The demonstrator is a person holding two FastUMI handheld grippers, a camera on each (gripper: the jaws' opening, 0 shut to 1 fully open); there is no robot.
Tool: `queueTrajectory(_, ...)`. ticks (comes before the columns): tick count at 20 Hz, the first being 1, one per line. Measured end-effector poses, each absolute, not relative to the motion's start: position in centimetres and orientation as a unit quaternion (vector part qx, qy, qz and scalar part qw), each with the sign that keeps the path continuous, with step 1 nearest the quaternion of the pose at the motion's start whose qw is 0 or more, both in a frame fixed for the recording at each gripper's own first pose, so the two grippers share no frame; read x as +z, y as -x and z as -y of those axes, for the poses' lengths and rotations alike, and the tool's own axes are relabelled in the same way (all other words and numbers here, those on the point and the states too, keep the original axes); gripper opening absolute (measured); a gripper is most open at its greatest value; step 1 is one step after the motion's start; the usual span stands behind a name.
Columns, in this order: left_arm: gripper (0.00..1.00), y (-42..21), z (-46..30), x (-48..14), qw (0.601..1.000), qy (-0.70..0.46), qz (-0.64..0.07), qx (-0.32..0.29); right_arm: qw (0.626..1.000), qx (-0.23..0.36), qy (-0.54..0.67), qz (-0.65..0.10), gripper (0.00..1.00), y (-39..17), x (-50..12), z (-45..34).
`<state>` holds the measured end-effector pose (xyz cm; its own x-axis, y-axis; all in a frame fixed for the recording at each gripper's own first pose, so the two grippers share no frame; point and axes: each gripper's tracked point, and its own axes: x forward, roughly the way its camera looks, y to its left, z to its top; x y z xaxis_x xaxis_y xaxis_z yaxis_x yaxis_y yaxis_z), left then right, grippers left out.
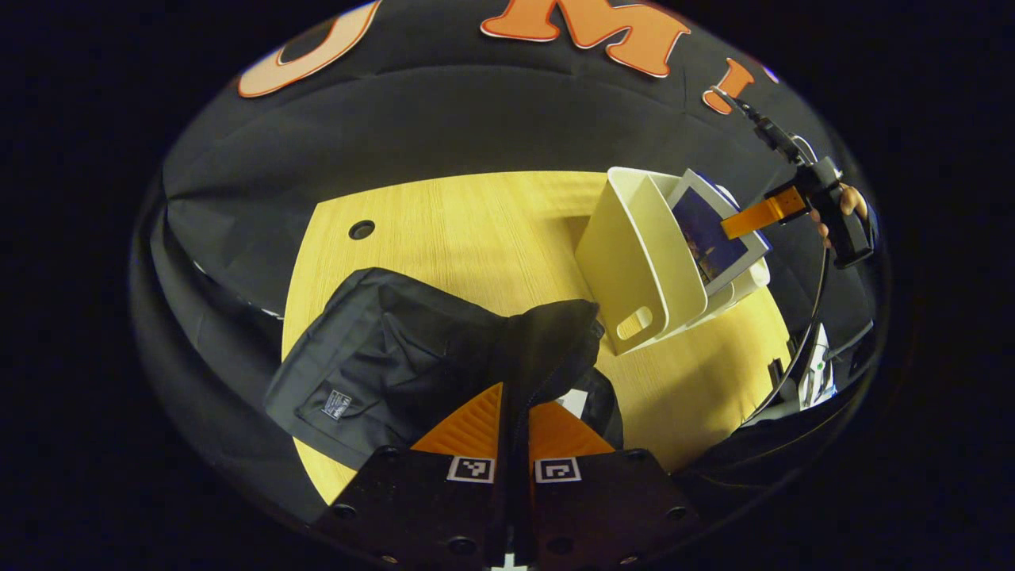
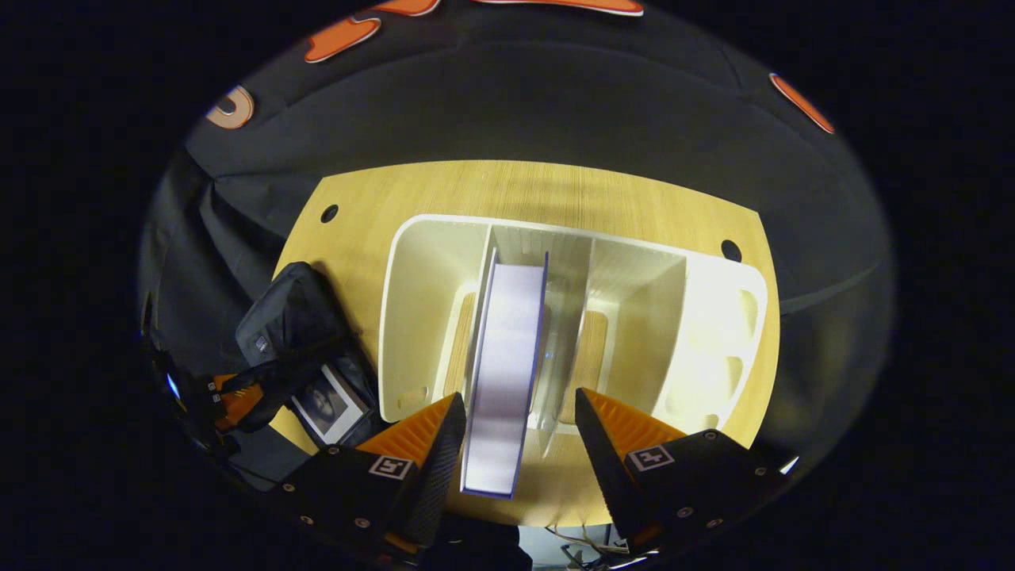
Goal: Open the schoolbag, grab two books from the bookshelf and put them into the schoolbag.
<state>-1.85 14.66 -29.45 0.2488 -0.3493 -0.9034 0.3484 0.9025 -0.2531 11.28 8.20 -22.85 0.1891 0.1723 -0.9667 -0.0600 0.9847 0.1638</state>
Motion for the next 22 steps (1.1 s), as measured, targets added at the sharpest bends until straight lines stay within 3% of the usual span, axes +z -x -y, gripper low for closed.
queueTrajectory(4, 0.05, 1.9, -14.8, -29.6, 0.792, 0.005, -0.575, -0.205, 0.752, 0.073, -0.045, -0.654, 0.78, -12.0, -24.9, -8.5)
queueTrajectory(5, 0.05, 2.2, -14.8, -29.6, 0.792, 0.006, -0.576, -0.203, 0.749, 0.068, -0.045, -0.658, 0.63, -12.2, -25.1, -8.3)
queueTrajectory(6, 0.05, 2.2, -14.8, -29.5, 0.791, 0.006, -0.577, -0.204, 0.746, 0.06, -0.046, -0.661, 0.57, -12.4, -25.6, -8.2)
queueTrajectory(7, 0.05, 2.2, -14.8, -29.6, 0.791, 0.005, -0.577, -0.203, 0.744, 0.052, -0.054, -0.665, 0.62, -12.3, -25.4, -8.0)
queueTrajectory(8, 0.05, 2.1, -14.8, -29.6, 0.791, 0.005, -0.577, -0.204, 0.736, 0.039, -0.068, -0.672, 0.52, -12.1, -25.4, -7.8)
queueTrajectory(10, 0.05, 1.9, -15.0, -29.5, 0.793, 0.002, -0.575, -0.204, 0.727, 0.022, -0.101, -0.679, 0.41, -11.7, -25.1, -8.0)
queueTrajectory(22, 0.05, 2.5, -16.3, -28.9, 0.79, -0.02, -0.55, -0.27, 0.776, -0.018, -0.097, -0.623, 0.38, -5.5, -16.6, -7.1)
